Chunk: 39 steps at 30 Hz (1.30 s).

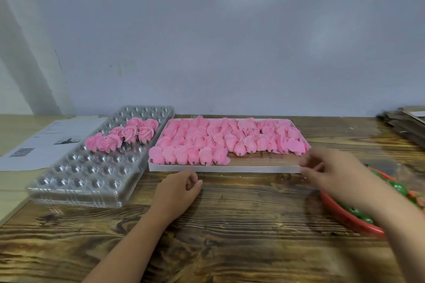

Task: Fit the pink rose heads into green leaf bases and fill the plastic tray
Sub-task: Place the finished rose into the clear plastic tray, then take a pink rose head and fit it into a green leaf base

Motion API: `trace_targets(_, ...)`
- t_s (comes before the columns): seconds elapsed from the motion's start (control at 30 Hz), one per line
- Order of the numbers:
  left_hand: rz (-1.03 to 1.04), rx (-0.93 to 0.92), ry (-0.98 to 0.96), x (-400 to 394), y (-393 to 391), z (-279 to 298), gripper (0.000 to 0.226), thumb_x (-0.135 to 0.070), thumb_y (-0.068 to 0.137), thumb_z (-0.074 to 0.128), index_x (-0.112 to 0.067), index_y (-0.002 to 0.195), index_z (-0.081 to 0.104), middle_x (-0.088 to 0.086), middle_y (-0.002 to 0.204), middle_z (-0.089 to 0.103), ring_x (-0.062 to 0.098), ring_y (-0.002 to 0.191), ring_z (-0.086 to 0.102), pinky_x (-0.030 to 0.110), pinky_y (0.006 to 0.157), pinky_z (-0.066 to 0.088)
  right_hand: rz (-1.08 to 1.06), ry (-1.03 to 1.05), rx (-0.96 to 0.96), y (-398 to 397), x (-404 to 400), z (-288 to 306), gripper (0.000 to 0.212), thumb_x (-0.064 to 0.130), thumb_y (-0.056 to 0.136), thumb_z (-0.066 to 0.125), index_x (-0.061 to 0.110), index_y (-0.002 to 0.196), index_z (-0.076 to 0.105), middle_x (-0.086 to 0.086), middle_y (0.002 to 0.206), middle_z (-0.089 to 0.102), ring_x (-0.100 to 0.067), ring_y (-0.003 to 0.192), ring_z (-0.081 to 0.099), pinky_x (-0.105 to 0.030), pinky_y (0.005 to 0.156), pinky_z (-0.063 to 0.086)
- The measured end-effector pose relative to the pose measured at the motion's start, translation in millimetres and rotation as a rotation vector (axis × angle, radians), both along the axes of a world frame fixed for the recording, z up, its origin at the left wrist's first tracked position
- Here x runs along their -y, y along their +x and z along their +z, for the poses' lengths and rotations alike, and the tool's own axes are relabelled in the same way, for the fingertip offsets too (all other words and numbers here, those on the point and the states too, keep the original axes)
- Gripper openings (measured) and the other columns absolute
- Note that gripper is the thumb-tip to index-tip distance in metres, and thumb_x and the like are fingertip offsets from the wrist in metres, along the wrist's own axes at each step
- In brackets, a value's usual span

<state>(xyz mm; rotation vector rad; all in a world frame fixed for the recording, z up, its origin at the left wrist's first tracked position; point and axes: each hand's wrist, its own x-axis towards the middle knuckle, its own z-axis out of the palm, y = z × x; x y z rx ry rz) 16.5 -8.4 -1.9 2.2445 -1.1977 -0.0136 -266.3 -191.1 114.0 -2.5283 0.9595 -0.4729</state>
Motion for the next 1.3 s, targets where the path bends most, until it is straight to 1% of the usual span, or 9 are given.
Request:
trace_targets(0.13, 0.004, -0.020, -0.013, 0, 1, 1, 0.019, -0.039, 0.094, 0.066, -0.035, 0.078, 0.057, -0.011, 0.066, 0.058, 0.003, 0.065, 0.055, 0.022, 0.060, 0.040, -0.117, 0.009, -0.327, -33, 42, 19, 0.022, 0.019, 0.080, 0.070, 0.039, 0.071, 0.069, 0.013, 0.077, 0.071, -0.002, 0.076, 0.064, -0.024, 0.069, 0.048)
trace_targets(0.23, 0.001, -0.027, -0.019, 0, 1, 1, 0.020, -0.039, 0.094, 0.066, -0.035, 0.078, 0.056, -0.011, 0.066, 0.059, 0.003, 0.065, 0.055, 0.022, 0.059, 0.040, -0.106, 0.042, -0.506, -48, 60, 18, 0.016, 0.029, 0.076, 0.074, 0.044, 0.074, 0.069, 0.017, 0.081, 0.071, -0.002, 0.078, 0.066, -0.026, 0.078, 0.052)
trace_targets(0.37, -0.002, -0.045, -0.023, 1, 1, 1, 0.019, -0.037, 0.095, 0.066, -0.033, 0.078, 0.057, -0.010, 0.066, 0.058, 0.004, 0.065, 0.054, 0.024, 0.060, 0.042, -0.062, 0.065, -0.571, -51, 63, 11, 0.007, 0.044, 0.075, 0.076, 0.044, 0.079, 0.071, 0.021, 0.081, 0.070, 0.000, 0.079, 0.066, -0.016, 0.071, 0.048)
trace_targets(0.5, -0.001, -0.054, -0.019, 1, 2, 1, 0.018, -0.037, 0.095, 0.066, -0.032, 0.079, 0.058, -0.010, 0.066, 0.058, 0.005, 0.065, 0.054, 0.025, 0.061, 0.044, -0.069, -0.022, -0.455, -39, 55, 9, 0.008, 0.039, 0.085, 0.071, 0.039, 0.078, 0.071, 0.019, 0.077, 0.069, 0.002, 0.074, 0.064, -0.013, 0.062, 0.042)
trace_targets(0.7, 0.007, -0.075, -0.057, 2, 1, 1, 0.017, -0.035, 0.093, 0.069, -0.033, 0.078, 0.059, -0.010, 0.066, 0.059, 0.006, 0.066, 0.056, 0.026, 0.061, 0.045, -0.085, -0.029, -0.332, -11, 46, 5, 0.006, 0.038, 0.089, 0.067, 0.033, 0.087, 0.066, 0.015, 0.084, 0.066, -0.001, 0.079, 0.060, -0.022, 0.067, 0.045)
trace_targets(0.87, 0.013, -0.059, -0.039, 3, 1, 1, 0.015, -0.034, 0.093, 0.068, -0.032, 0.081, 0.059, -0.009, 0.068, 0.061, 0.005, 0.068, 0.058, 0.029, 0.063, 0.048, -0.074, 0.032, -0.117, 34, 38, -1, 0.014, 0.031, 0.088, 0.068, 0.024, 0.076, 0.063, 0.010, 0.077, 0.064, -0.003, 0.072, 0.057, -0.020, 0.057, 0.037)
trace_targets(1.0, 0.010, -0.049, -0.017, 3, -2, 1, 0.015, -0.034, 0.094, 0.067, -0.032, 0.082, 0.058, -0.009, 0.066, 0.060, 0.005, 0.066, 0.057, 0.027, 0.062, 0.046, -0.103, 0.289, 0.053, 87, 33, -17, 0.030, 0.029, 0.088, 0.066, 0.000, 0.080, 0.068, -0.014, 0.079, 0.073, -0.026, 0.074, 0.070, -0.038, 0.073, 0.058)
trace_targets(1.1, 0.013, -0.064, -0.037, 2, -2, 2, 0.015, -0.033, 0.094, 0.066, -0.031, 0.082, 0.058, -0.008, 0.064, 0.059, 0.006, 0.065, 0.057, 0.026, 0.060, 0.044, -0.110, 0.431, 0.096, 126, 27, -33, 0.029, 0.030, 0.088, 0.065, 0.002, 0.080, 0.065, -0.021, 0.082, 0.072, -0.030, 0.071, 0.066, -0.044, 0.084, 0.057)
trace_targets(1.3, 0.016, -0.090, -0.069, 1, 0, 2, 0.013, -0.033, 0.093, 0.067, -0.030, 0.083, 0.059, -0.008, 0.066, 0.060, 0.006, 0.066, 0.057, 0.028, 0.062, 0.045, -0.153, 0.463, -0.001, 178, 19, -51, 0.029, 0.035, 0.089, 0.061, 0.013, 0.077, 0.047, -0.003, 0.078, 0.054, -0.014, 0.068, 0.050, -0.026, 0.054, 0.037)
